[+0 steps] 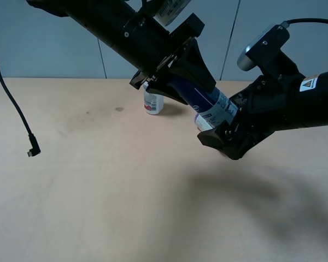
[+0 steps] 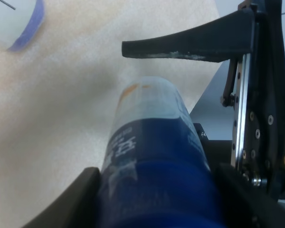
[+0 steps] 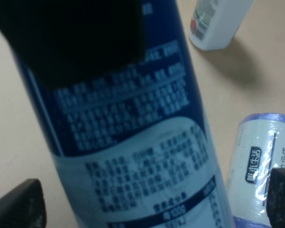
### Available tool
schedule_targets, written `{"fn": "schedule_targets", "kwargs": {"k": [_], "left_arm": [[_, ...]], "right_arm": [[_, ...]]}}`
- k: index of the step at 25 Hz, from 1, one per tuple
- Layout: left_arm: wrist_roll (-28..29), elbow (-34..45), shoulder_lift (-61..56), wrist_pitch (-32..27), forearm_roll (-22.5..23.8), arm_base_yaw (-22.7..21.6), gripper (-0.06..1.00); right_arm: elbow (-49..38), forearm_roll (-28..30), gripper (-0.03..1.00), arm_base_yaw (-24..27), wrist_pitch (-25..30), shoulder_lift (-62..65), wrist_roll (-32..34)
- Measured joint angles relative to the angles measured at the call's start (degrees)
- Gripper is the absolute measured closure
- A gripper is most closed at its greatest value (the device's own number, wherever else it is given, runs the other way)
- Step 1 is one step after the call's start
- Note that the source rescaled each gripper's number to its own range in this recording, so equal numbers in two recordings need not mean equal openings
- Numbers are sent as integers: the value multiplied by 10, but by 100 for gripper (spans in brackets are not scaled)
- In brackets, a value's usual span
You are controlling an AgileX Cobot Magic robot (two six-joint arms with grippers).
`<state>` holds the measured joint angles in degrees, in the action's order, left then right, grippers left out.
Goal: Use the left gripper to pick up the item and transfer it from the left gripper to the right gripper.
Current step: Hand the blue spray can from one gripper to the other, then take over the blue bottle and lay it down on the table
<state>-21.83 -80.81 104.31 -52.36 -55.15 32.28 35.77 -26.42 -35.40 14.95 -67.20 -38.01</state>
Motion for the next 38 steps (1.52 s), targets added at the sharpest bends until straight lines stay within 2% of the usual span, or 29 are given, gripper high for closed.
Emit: {"fn": "schedule_targets", "kwargs": {"k": [1, 2, 3, 5, 6, 7, 22, 23, 24, 26, 27, 28, 31, 38], "left_arm": [[0, 0, 0, 0, 0, 0, 94], [0, 0, 0, 0, 0, 0, 94], [0, 0, 0, 0, 0, 0, 94], [0, 0, 0, 0, -1, 0, 94], [0, 0, 0, 1, -2, 0, 94], [-1, 0, 0, 1, -4, 0, 94], [-17, 1, 1, 19, -14, 0, 94], [-18, 1, 1, 23, -17, 0, 90], [-19, 1, 1, 28, -27, 0, 77], [-20, 1, 0, 36, -40, 0, 34], [-20, 1, 0, 36, -42, 0, 19], [-20, 1, 0, 37, -44, 0, 11], [-21, 1, -1, 38, -44, 0, -1], [-21, 0, -1, 38, -46, 0, -5]], "right_arm": [[0, 0, -3, 0, 0, 0, 0], [0, 0, 5, 0, 0, 0, -1], [0, 0, 25, 0, 0, 0, -5], [0, 2, 93, 0, 0, 0, -16], [0, 4, 97, -1, 2, 0, -21], [0, 5, 86, -2, 2, 0, -24], [0, 6, 88, -2, -3, 0, -25], [0, 5, 88, -2, -4, 0, -25], [0, 3, 91, -2, -2, -1, -24], [0, 3, 94, -2, 6, -2, -23], [0, 3, 94, -2, 6, -2, -23], [0, 3, 94, -2, 6, -2, -23], [0, 3, 94, -2, 6, -2, -23], [0, 3, 94, -2, 6, -2, -23]]}}
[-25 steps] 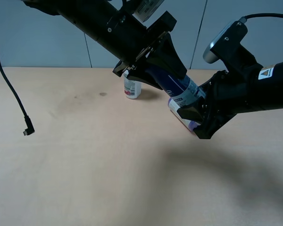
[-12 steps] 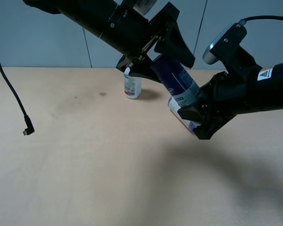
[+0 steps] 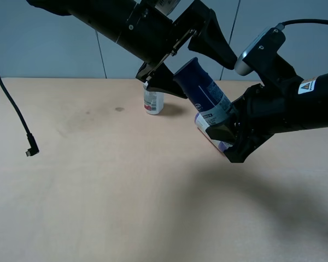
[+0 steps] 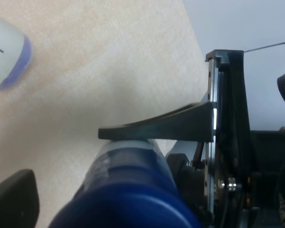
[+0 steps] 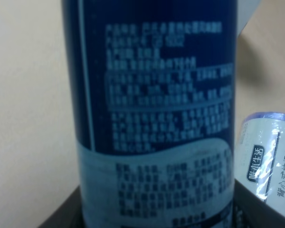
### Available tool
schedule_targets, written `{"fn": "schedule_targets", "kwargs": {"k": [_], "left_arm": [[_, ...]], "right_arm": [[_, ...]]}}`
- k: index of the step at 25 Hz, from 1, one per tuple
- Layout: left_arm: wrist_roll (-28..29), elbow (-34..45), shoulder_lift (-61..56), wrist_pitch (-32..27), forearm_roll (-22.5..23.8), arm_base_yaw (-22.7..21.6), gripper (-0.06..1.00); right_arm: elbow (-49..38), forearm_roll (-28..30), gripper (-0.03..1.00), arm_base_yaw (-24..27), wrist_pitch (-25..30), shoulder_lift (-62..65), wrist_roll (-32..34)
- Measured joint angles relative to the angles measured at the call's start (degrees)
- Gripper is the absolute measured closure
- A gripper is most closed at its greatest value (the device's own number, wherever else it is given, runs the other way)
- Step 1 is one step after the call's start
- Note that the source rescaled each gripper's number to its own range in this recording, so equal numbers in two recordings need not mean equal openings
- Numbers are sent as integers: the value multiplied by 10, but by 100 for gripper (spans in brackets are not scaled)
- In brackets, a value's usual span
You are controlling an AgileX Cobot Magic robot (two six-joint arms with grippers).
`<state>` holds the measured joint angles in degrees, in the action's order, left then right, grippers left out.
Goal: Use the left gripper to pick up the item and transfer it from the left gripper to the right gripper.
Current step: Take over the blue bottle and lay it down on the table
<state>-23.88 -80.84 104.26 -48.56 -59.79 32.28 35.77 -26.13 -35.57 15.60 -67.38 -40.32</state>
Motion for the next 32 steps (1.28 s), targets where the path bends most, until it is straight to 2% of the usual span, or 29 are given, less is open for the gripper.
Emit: {"fn": "schedule_targets", "kwargs": {"k": [9, 17, 23, 27, 32], "left_arm": [[0, -9, -2, -12, -1, -1, -5], [5, -9, -2, -42, -2, -36, -5], [5, -9, -3, -51, -2, -39, -5], [9, -18, -16, -51, 26, -44, -5], [22, -25, -49, -56, 57, -72, -5]], "right_arm": [[0, 0, 94, 0, 0, 0, 0], [0, 0, 94, 0, 0, 0, 0], [0, 0, 94, 0, 1, 0, 1], [0, 0, 94, 0, 1, 0, 1], [0, -1, 94, 0, 1, 0, 6]]}}
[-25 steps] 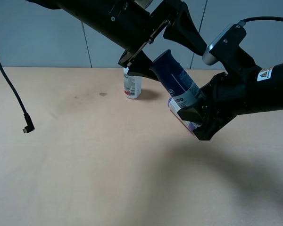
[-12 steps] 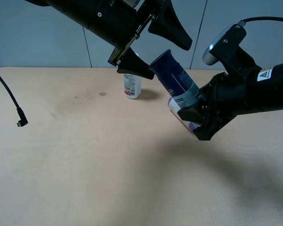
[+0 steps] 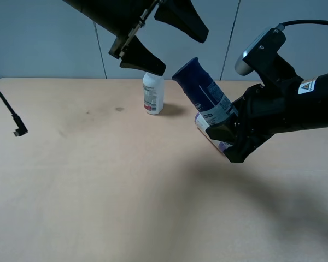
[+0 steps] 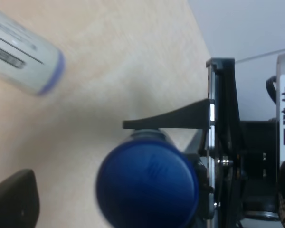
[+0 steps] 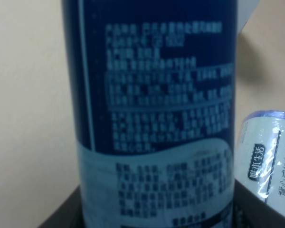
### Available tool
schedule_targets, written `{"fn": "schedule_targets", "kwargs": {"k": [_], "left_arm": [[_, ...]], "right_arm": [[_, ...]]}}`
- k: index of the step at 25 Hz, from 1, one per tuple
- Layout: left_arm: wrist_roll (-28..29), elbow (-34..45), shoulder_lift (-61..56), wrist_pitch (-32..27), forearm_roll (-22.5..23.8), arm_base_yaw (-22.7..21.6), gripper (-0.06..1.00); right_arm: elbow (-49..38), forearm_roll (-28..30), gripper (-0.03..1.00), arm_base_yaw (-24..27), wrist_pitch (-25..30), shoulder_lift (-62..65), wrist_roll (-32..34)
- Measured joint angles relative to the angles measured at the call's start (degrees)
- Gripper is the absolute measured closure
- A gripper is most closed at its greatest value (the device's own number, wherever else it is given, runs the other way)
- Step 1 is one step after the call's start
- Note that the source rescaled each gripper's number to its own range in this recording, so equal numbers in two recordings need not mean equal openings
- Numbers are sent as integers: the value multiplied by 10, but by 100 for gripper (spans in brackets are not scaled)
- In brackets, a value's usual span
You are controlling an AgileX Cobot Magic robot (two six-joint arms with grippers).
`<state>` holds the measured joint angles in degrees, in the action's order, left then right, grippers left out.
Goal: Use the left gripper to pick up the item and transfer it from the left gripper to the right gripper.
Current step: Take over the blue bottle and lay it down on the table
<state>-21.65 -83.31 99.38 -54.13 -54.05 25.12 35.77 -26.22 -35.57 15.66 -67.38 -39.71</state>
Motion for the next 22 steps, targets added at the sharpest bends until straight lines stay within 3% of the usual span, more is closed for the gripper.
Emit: {"fn": "schedule_targets", "kwargs": {"k": [5, 8, 17, 22], "left_arm": [[3, -1, -38, -18, 15, -46, -4], [11, -1, -71, -31, 47, -75, -4], [91, 0, -215, -55, 319, -98, -2], [103, 68, -313, -74, 386, -99, -2]], "right_arm": [[0, -1, 94, 0, 0, 0, 2], [0, -1, 94, 0, 0, 0, 2], [0, -2, 94, 0, 0, 0, 2], [0, -2, 94, 0, 0, 0, 2]]}}
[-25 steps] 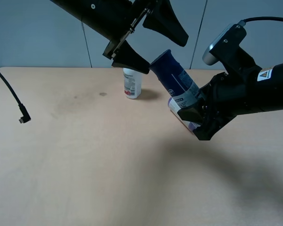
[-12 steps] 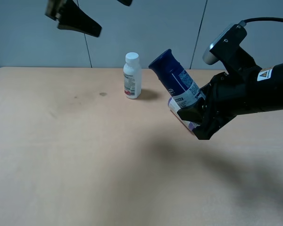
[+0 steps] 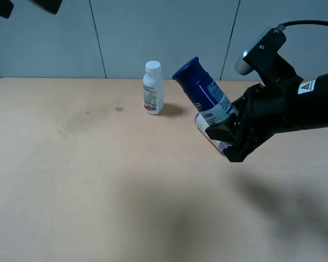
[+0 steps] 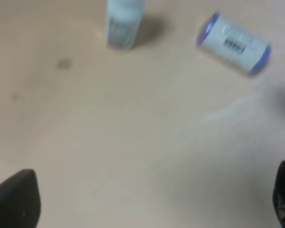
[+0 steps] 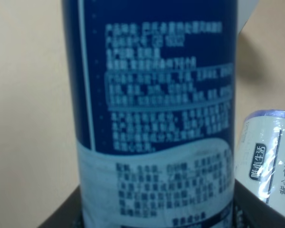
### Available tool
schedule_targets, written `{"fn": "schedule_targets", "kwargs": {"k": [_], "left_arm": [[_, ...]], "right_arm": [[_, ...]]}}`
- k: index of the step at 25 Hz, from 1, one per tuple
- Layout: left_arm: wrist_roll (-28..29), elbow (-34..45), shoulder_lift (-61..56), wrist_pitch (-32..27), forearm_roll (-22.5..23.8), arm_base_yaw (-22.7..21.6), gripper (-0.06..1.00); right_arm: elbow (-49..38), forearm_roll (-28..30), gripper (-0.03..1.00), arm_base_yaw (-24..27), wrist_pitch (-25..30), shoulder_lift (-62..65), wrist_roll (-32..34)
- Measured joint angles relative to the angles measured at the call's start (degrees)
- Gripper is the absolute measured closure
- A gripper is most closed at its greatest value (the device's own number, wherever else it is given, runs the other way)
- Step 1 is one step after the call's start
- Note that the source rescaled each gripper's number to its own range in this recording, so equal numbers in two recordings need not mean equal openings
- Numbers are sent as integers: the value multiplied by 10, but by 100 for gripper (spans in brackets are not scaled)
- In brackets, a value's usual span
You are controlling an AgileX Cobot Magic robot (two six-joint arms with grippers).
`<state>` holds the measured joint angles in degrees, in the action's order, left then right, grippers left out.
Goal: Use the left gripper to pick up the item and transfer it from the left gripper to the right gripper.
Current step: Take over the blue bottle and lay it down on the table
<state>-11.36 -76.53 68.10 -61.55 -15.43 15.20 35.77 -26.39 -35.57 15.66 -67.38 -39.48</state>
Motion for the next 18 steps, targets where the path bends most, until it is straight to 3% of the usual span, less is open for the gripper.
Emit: {"fn": "schedule_targets", "kwargs": {"k": [9, 18], "left_arm": [[0, 255, -227, 0, 72, 0, -2], [0, 373, -497, 0, 80, 0, -2]], "right_arm": [[0, -1, 94, 0, 0, 0, 0], [0, -2, 94, 0, 0, 0, 0]]}}
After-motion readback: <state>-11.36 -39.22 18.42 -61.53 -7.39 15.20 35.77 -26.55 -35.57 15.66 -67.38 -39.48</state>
